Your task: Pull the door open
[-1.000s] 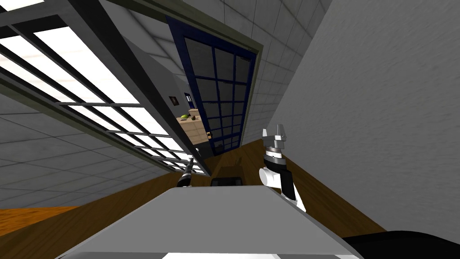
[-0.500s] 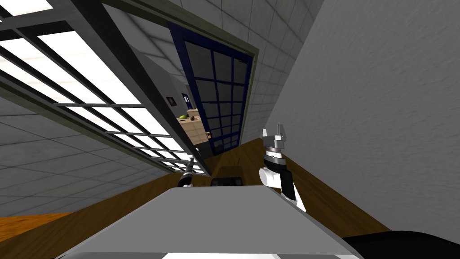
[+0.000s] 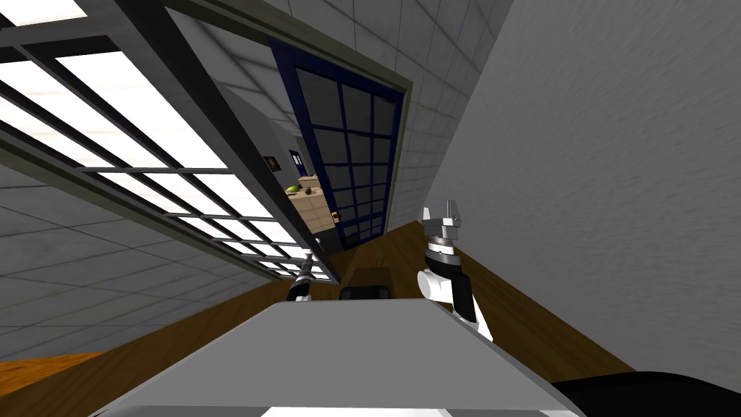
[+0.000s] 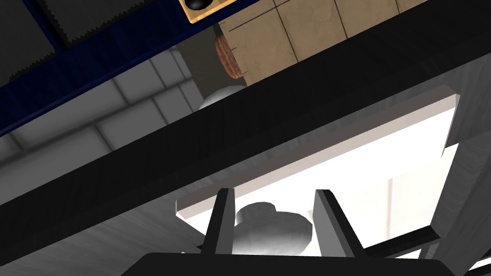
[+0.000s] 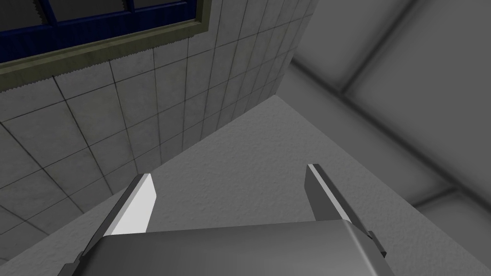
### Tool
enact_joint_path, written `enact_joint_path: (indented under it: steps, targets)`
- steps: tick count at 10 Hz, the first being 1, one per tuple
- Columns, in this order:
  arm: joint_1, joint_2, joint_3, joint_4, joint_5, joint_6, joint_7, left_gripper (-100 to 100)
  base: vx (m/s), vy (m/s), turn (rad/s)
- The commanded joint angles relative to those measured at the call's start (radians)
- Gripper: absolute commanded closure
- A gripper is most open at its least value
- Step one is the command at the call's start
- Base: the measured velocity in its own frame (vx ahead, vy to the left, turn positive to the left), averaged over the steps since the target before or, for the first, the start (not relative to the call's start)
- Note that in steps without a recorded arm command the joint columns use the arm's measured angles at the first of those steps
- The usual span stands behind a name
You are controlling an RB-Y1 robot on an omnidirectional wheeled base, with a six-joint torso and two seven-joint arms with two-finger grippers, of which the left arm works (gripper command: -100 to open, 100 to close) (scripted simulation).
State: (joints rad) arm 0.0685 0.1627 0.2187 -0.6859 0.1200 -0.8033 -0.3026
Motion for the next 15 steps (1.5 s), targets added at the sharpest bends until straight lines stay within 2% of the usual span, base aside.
enact_joint_path:
  steps: [1, 2, 3, 4, 9, 10, 15]
  targets:
    - [-0.007, 0.028, 0.018, 0.03, 0.017, -0.012, 0.029, 100, -0.037, 0.026, -0.054]
    - [-0.007, 0.028, 0.018, 0.03, 0.017, -0.012, 0.029, 100, -0.012, 0.019, -0.008]
    - [-0.007, 0.028, 0.018, 0.005, 0.017, -0.012, 0.029, 100, -0.016, 0.003, 0.026]
    - [-0.007, 0.028, 0.018, 0.03, 0.017, -0.012, 0.029, 100, 0.002, -0.011, -0.004]
    - [-0.007, 0.028, 0.018, 0.024, 0.017, -0.012, 0.029, 100, 0.002, -0.002, 0.001]
    - [0.003, 0.0, -0.011, -0.013, 0.012, 0.009, 0.064, 100, -0.04, 0.009, -0.129]
    - [-0.001, 0.004, -0.026, -0.015, 0.039, 0.006, 0.198, 100, -0.078, 0.051, -0.114]
